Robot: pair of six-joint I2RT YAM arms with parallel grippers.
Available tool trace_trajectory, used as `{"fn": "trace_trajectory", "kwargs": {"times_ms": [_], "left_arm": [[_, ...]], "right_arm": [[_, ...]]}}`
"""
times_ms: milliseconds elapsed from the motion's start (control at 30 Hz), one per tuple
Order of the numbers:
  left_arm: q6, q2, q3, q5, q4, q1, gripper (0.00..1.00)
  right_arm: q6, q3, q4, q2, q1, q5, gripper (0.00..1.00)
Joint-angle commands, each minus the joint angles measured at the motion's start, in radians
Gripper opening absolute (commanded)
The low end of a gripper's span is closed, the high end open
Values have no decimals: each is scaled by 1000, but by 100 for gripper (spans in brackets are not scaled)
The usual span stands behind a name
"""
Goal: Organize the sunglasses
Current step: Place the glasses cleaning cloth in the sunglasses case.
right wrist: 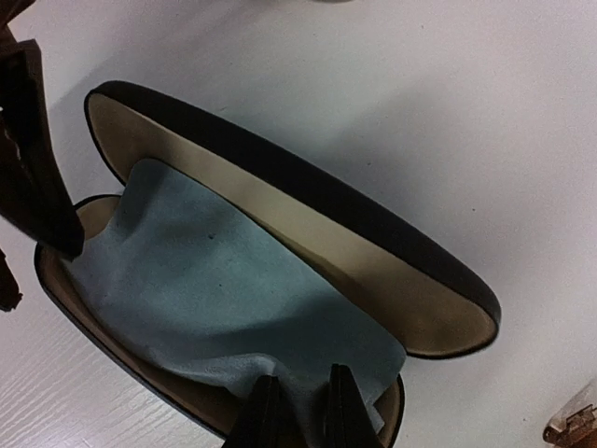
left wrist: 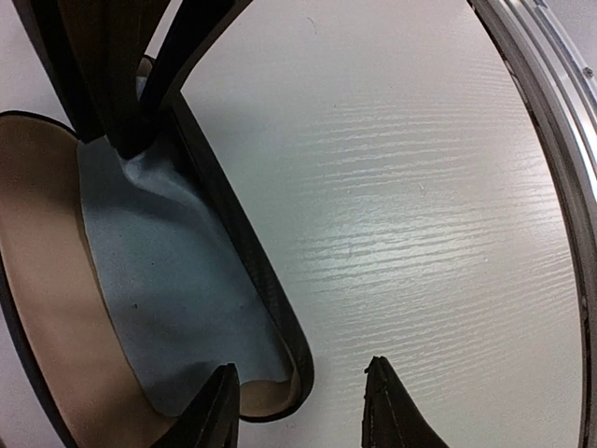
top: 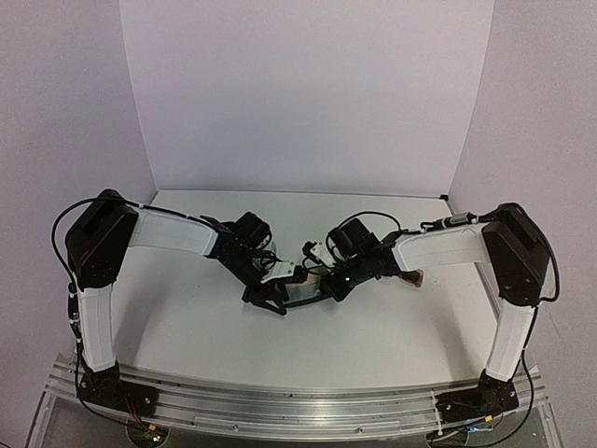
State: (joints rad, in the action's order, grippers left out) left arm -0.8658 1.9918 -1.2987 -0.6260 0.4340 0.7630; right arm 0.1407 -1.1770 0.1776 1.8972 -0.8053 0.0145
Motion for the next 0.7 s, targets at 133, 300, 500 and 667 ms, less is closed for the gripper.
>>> {"fn": "trace_trajectory", "kwargs": {"times_ms": [133,300,500,667], "left_arm": [[-58,-7,-1,-65,-68,36,23],[-130,-2,20,-25,-63,36,13],[-196,1,36,16,-69,36,6],[-206,-1,33,28,-61,36,6]], "right_arm": [[-36,-18,83,29,-3,-85,11],[-28,49,78,-43,-2,-96,14],[9,89,65,-125,-3,-153,21],[20,94,43,-182,-3,-183,27]]}}
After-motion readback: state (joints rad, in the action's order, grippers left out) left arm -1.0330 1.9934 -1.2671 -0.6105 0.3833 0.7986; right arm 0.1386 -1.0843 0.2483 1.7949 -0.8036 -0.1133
